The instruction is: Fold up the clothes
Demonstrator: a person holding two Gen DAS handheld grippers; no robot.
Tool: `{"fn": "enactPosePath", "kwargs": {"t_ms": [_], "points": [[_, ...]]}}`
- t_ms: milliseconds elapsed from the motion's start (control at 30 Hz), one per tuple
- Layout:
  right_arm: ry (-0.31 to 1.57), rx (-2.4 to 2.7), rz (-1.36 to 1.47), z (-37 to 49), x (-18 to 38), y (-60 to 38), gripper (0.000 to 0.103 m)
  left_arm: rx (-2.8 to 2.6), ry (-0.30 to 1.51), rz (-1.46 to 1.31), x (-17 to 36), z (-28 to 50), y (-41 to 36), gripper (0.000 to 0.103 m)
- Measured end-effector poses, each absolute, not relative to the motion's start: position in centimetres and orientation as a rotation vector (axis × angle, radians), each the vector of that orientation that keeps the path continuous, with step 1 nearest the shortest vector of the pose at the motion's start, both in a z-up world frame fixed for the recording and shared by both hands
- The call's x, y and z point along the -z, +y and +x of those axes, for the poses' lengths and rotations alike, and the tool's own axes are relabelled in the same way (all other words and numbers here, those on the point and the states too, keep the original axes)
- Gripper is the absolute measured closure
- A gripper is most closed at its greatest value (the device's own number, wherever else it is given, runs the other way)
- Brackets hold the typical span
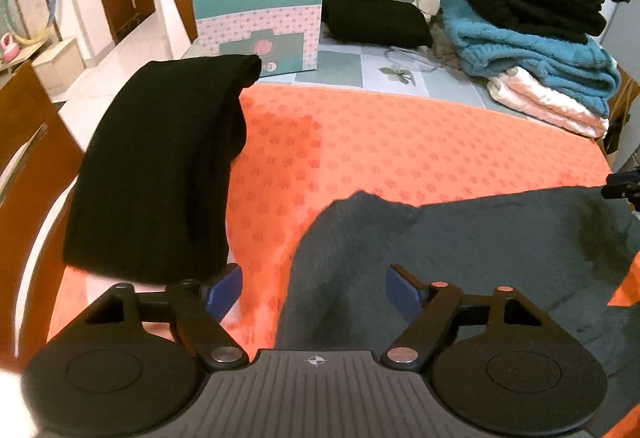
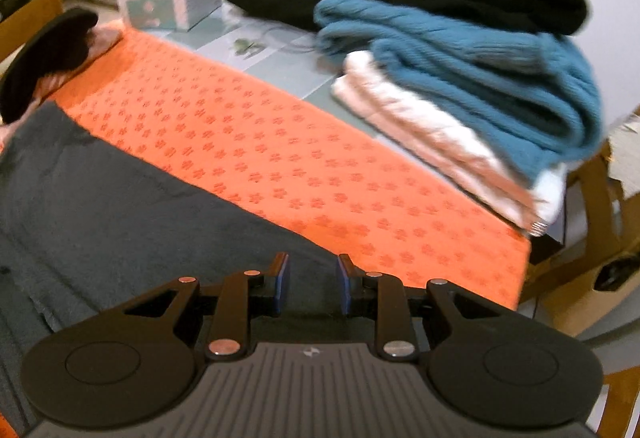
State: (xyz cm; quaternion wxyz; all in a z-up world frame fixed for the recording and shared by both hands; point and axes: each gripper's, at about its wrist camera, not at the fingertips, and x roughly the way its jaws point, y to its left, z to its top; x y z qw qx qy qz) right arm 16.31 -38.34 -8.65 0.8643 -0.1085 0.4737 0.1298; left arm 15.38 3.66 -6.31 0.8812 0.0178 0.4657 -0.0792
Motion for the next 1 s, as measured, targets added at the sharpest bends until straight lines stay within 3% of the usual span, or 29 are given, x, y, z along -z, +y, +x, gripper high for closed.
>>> {"fn": "enactPosePath", "kwargs": {"t_ms": [233, 333, 567, 833, 1000], "points": [[1.035, -0.315, -0.275, 17.5, 10.2, -36.8, 0.074, 0.186, 0.985, 0.061, 9.0, 18.8, 2.8, 0.026], [1.047, -0.317, -0.28, 17.8, 10.5, -36.7, 0.074, 0.2, 0.996, 0.043, 9.8, 19.6, 2.0, 0.035], [1.061, -0.3, -0.262, 17.5, 11.1, -37.3, 0.074, 0.36, 0.969, -0.011, 9.5, 17.2, -0.4, 0.035], [1.062, -0.294, -0.249, 17.1, 11.4, -37.4, 0.074, 0.445, 1.061, -0.06, 11.5, 14.8, -2.7, 0.035], [1.051, -0.294, -0.25, 17.3, 11.1, -37.6, 0.074, 0.394, 0.893, -0.088, 8.9, 12.8, -1.4, 0.042]]}}
